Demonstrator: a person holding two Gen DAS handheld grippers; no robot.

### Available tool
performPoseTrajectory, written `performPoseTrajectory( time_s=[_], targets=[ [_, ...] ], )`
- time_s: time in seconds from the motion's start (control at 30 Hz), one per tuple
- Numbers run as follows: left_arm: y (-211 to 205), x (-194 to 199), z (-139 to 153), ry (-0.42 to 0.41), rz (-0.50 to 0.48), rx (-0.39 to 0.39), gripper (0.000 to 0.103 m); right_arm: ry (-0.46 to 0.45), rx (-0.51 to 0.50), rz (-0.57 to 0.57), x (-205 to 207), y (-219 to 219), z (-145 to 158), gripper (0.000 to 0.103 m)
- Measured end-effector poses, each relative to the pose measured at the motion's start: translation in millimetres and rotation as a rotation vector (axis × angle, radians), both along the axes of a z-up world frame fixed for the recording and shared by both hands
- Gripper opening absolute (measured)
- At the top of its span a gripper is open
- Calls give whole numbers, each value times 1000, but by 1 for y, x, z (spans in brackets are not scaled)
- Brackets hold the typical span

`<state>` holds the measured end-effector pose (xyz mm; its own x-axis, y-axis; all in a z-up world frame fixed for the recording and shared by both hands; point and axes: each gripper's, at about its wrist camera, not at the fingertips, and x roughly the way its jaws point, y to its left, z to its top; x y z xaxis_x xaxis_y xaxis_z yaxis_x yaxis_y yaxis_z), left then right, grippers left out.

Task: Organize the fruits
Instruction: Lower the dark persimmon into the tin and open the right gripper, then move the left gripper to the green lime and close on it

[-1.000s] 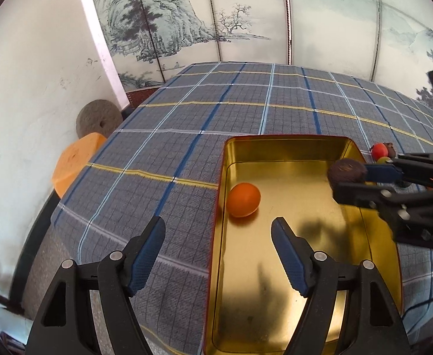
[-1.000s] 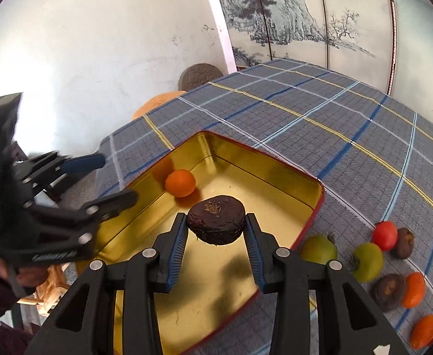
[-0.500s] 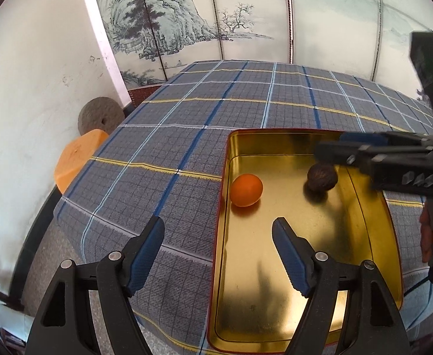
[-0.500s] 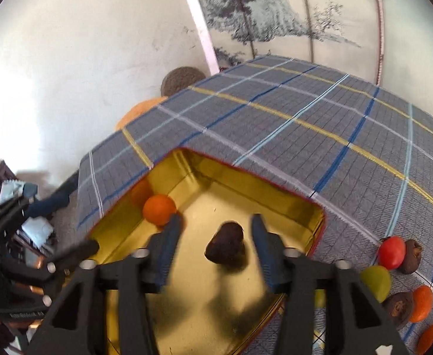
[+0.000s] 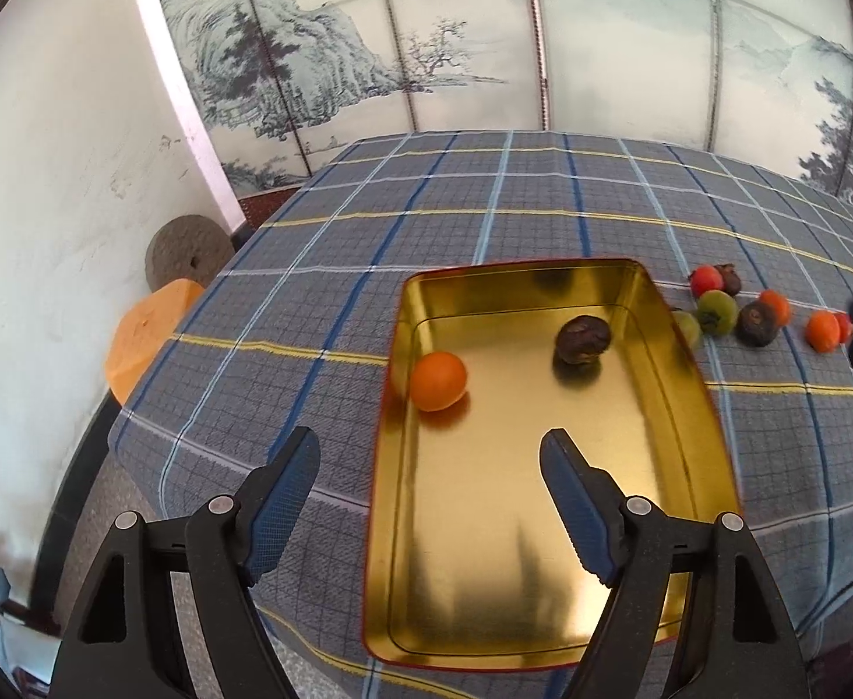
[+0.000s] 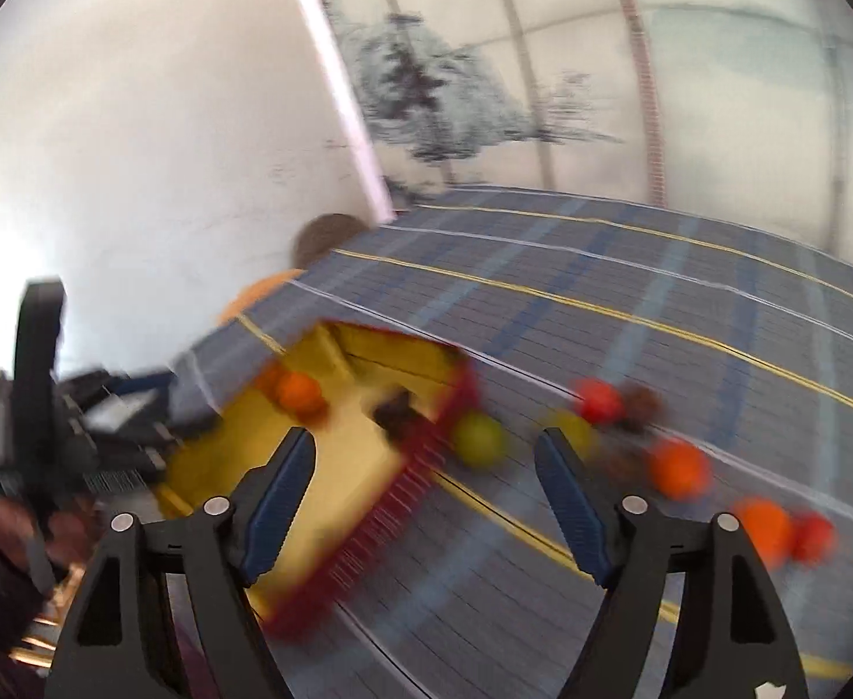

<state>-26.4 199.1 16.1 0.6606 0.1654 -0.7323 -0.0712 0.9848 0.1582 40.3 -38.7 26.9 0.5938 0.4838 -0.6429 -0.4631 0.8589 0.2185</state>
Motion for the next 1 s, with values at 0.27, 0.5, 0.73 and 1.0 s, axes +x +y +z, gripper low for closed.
performPoseTrajectory(
  time_s=[0.27, 0.5, 0.73, 1.0],
  targets=[
    [-46, -3, 9, 7, -134, -14, 79, 64, -65, -330, -32, -144, -29, 77],
    [-96, 8, 16, 32, -292, -5, 79, 112, -65, -490, -39, -218, -52, 78],
    [-150, 54, 19, 78, -535, 102, 66, 109, 2, -489, -38, -238, -54, 81],
    [-188, 117, -15, 263, -871, 313, 62, 102, 46, -441, -39, -234, -55, 85]
  ],
)
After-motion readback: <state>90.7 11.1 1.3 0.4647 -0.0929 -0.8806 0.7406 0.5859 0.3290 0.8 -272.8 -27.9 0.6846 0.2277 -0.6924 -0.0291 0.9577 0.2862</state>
